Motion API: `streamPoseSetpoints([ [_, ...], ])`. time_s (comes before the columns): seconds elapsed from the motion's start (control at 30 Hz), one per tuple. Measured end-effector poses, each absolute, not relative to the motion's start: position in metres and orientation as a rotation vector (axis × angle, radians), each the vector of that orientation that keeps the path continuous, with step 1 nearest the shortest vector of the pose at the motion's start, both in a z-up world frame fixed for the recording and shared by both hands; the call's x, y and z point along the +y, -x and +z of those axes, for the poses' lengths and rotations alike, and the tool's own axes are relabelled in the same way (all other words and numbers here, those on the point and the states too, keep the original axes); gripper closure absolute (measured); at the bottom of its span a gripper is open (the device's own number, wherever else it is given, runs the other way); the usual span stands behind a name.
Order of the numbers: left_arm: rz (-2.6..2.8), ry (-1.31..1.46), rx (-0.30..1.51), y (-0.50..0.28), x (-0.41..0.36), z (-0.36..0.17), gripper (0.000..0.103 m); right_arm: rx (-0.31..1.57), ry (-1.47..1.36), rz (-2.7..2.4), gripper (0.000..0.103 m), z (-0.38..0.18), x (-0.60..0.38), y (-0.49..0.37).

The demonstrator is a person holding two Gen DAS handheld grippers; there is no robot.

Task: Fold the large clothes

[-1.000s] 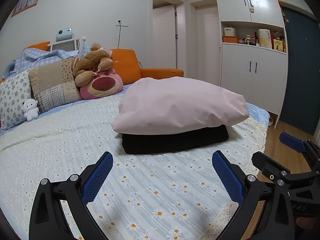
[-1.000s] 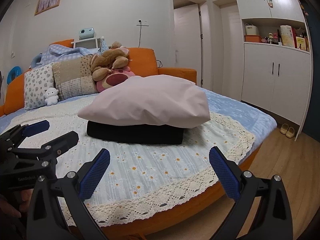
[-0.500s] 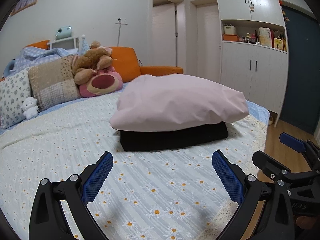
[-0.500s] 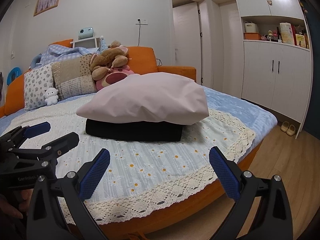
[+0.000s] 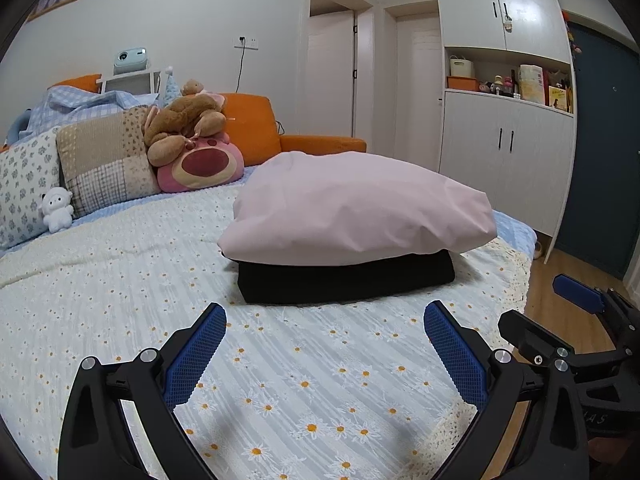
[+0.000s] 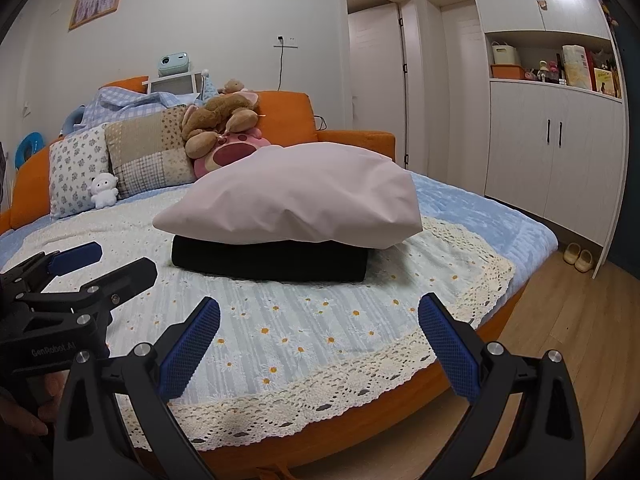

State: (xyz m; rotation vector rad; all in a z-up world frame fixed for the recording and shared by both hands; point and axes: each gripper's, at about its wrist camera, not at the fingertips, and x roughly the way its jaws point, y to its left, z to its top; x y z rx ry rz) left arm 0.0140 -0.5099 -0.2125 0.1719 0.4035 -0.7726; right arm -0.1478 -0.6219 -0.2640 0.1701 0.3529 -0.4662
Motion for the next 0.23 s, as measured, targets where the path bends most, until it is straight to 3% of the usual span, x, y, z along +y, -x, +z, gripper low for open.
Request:
streamPoseSetpoints([
  [0.23, -0.77, -0.178, 0.408, -0.0153, -0.5099, -0.2117, 0.003, 0.357, -0.157, -0.461, 0.005, -0.263, -0.6187, 0.1458],
])
